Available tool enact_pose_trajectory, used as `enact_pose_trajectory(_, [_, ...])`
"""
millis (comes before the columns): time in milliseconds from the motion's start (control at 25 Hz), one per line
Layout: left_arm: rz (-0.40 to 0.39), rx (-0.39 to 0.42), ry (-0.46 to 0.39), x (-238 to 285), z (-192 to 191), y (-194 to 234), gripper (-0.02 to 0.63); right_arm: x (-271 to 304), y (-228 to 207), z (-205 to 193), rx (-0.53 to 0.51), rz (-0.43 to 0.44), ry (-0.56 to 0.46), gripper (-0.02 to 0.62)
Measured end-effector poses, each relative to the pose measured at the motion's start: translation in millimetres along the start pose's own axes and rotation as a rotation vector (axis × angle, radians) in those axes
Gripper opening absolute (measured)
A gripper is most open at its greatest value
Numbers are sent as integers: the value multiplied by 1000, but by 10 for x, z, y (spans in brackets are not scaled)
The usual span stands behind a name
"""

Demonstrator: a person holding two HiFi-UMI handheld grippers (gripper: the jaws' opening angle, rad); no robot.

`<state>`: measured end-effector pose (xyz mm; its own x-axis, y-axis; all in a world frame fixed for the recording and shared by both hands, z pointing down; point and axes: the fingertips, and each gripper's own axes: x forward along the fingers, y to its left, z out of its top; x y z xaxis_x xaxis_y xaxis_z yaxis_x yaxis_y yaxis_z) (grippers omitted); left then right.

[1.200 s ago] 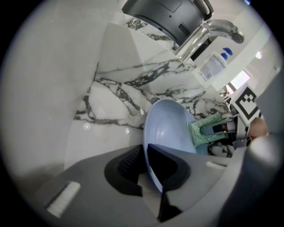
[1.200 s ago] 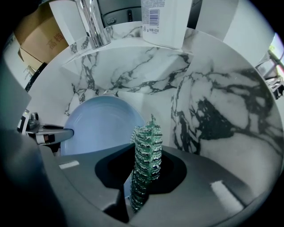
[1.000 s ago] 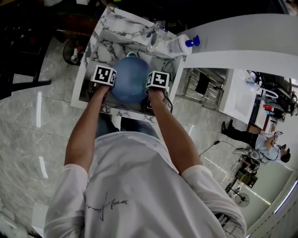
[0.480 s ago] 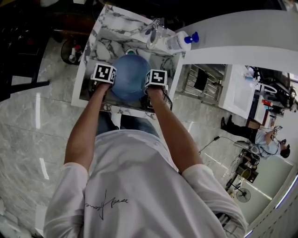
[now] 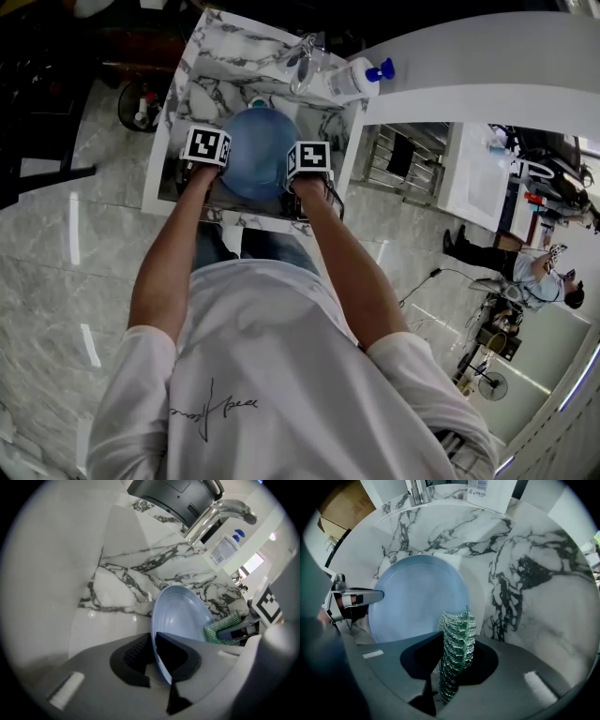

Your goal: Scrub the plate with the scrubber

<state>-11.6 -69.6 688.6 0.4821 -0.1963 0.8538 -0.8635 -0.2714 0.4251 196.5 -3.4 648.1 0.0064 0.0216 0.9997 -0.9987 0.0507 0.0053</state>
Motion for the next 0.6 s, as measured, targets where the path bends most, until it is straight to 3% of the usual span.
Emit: enact_pose_trajectory(600, [-11, -9, -4, 4, 2, -20, 89, 17, 166, -149, -5, 94, 35, 54])
